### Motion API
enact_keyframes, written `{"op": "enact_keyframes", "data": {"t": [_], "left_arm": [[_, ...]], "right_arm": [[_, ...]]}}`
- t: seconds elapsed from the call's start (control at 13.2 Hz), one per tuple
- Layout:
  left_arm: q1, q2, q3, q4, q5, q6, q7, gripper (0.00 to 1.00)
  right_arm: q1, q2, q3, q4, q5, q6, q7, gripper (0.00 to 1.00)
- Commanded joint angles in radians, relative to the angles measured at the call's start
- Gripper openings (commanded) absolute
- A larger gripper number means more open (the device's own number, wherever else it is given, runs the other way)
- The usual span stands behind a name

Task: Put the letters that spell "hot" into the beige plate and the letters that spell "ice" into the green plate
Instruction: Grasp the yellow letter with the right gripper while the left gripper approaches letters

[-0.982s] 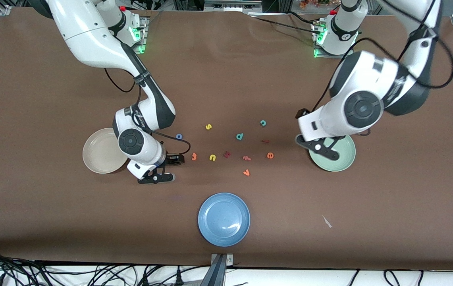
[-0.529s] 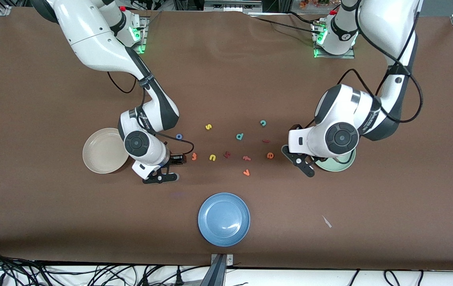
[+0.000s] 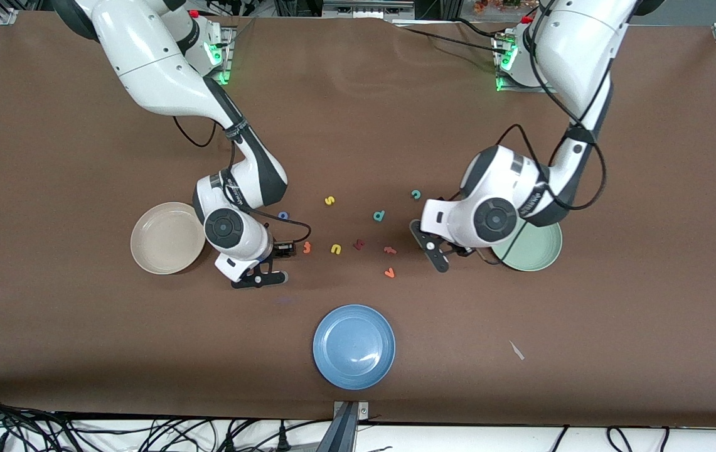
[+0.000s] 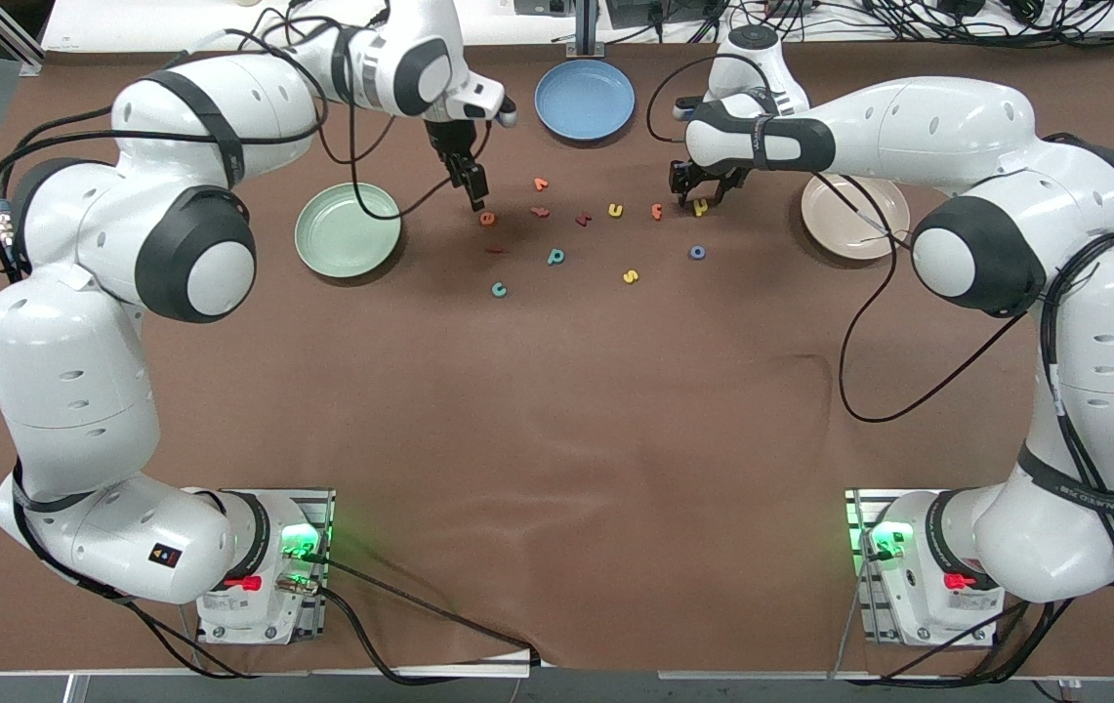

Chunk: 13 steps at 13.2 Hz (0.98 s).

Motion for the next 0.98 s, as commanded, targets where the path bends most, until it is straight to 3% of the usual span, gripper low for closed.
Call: {"op": "enact_keyframes", "data": {"t": [0.0,0.23,0.6,0.91], "left_arm": [[-0.022,0.023,0.005,-0.022,-0.018,0.039,0.122,0.61],[-0.034,0.032,0.007,-0.025,-0.016,0.041,0.124,0.61],[-0.036,0.035,0.007,-0.06,-0.015,0.084,0.124,0.62],[-0.037,0.035,0.007,-0.07,-0.016,0.092,0.124,0.62]], "right_arm": [[-0.004,0.002,0.007,0.015,0.002,-0.03,-0.006,0.65],[-0.007,0.001,0.008,0.015,0.002,-0.043,-0.006,0.57],[-0.005,0.001,0.008,0.017,0.002,-0.041,0.001,0.19],[-0.002,0.001,0.008,0.02,0.004,-0.041,0.006,0.03]]}}
